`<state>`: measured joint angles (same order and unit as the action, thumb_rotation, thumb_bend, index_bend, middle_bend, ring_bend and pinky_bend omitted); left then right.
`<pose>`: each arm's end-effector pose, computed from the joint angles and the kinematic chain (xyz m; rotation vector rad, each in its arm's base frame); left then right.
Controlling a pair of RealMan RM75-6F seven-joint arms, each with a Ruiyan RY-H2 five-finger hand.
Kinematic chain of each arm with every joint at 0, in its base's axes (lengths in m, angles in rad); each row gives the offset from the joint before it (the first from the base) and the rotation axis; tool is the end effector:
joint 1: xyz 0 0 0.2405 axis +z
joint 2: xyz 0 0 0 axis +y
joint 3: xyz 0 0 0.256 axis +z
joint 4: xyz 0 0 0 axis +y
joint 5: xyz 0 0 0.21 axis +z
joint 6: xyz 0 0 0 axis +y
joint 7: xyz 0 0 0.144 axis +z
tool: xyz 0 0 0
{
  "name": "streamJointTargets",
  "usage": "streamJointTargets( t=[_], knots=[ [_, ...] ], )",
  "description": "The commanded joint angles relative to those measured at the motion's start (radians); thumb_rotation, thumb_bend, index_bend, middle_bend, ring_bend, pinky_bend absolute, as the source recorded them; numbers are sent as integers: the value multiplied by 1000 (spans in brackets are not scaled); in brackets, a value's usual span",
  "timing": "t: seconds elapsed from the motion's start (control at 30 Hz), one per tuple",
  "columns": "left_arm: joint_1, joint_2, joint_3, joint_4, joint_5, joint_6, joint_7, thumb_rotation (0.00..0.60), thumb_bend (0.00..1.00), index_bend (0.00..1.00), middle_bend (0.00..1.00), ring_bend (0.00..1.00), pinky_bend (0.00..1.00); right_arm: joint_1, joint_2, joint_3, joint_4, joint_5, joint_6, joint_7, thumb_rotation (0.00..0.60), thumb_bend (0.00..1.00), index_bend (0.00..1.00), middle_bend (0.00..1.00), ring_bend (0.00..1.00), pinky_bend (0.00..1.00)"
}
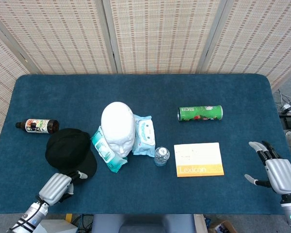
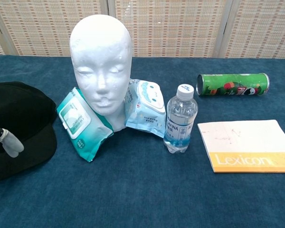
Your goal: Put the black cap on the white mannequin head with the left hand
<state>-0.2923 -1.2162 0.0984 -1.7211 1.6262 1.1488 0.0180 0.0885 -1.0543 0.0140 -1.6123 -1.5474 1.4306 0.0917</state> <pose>-0.2491 0.1841 0.0536 -1.8956 -1.1679 -0.9035 -0.3156 -0.1743 0.1656 1.4598 -0.9720 0.8914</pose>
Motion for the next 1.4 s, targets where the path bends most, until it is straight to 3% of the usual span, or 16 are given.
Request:
streamJointTargets(
  t=[0.03,0.7,1.4],
  knots=[
    [-8,-6,-10,9,-20,-9,-7,600,934,259,298,274,524,0,0,0,0,0,-1,-2,600,0,129,173,79,337],
    [-46,-26,-68,89,-177,-73,-8,600,934,251,278,260,491,1,1,1,-2,3,-4,-2,600,0,129,173,79,337],
    [-32,9,-104,174,-270,-59,-64,600,934,251,266,251,470,2,2,1,-4,4,-5,-3,600,0,129,173,79,337]
  ],
)
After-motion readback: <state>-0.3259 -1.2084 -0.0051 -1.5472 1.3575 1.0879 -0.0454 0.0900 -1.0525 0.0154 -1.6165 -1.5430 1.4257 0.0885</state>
